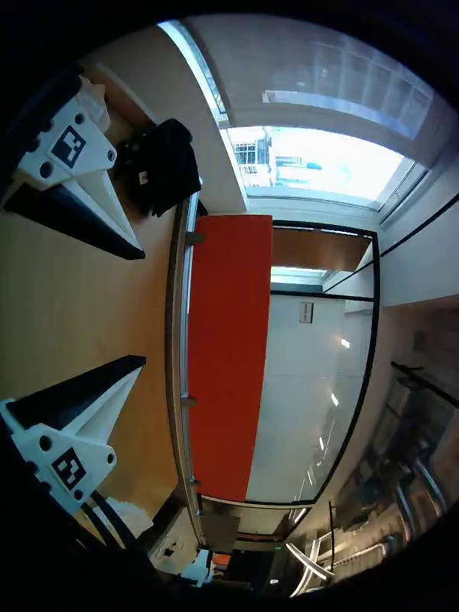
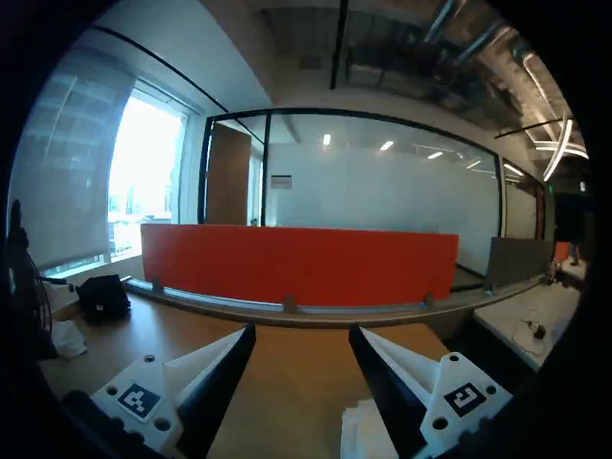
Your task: Fold towel
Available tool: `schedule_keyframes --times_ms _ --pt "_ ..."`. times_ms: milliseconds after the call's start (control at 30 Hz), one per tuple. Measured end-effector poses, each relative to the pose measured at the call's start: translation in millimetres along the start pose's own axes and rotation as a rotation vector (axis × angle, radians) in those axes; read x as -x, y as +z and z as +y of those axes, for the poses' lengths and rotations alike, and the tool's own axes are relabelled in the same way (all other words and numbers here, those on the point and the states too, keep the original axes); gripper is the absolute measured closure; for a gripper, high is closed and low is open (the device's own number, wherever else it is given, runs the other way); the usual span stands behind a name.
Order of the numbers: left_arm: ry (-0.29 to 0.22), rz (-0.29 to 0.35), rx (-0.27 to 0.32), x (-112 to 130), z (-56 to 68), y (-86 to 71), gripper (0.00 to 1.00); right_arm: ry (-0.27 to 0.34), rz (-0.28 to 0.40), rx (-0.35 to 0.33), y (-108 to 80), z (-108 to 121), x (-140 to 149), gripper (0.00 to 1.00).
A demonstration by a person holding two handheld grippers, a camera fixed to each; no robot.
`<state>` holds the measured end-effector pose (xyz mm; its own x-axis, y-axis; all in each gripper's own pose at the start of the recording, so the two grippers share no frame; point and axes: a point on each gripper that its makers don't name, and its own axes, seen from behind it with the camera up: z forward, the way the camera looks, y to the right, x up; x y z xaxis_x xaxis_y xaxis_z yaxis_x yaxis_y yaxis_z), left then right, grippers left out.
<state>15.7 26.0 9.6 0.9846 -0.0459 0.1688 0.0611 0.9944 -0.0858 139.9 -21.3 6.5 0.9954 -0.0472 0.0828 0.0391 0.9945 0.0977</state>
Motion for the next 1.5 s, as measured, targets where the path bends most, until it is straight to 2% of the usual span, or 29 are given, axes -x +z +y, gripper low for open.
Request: schedule_keyframes --times_ms 267,467,900,1067,1267,1500 --pt "-0.028 0.063 0.003 -14.9 -1.8 0.0 0.08 -0.004 -0.004 -0.012 2.3 -13.7 -12.6 0.06" --pt "-0.012 0.097 0.006 -12.7 -2.8 2.9 0.08 -0.011 -0.002 -0.023 1.5 -24.1 -12.8 0.06" --pt "0.041 0.122 -0.013 18.2 -16.2 14.1 0.08 -0.035 -0.012 -0.044 2.8 -48.6 4.2 0.02" --pt "0.062 0.140 -0.010 30.2 -16.6 16.6 0.08 -0.040 -0.014 -0.043 6.3 -54.6 15.3 0.02" --pt "0.087 0.161 -0.002 42.0 -16.4 21.3 0.08 -0.014 -0.020 -0.050 11.1 -61.2 31.4 0.02" --pt "0.099 0.179 -0.019 63.7 -20.5 24.5 0.08 0.008 -0.026 -0.038 22.1 -58.1 49.1 0.02"
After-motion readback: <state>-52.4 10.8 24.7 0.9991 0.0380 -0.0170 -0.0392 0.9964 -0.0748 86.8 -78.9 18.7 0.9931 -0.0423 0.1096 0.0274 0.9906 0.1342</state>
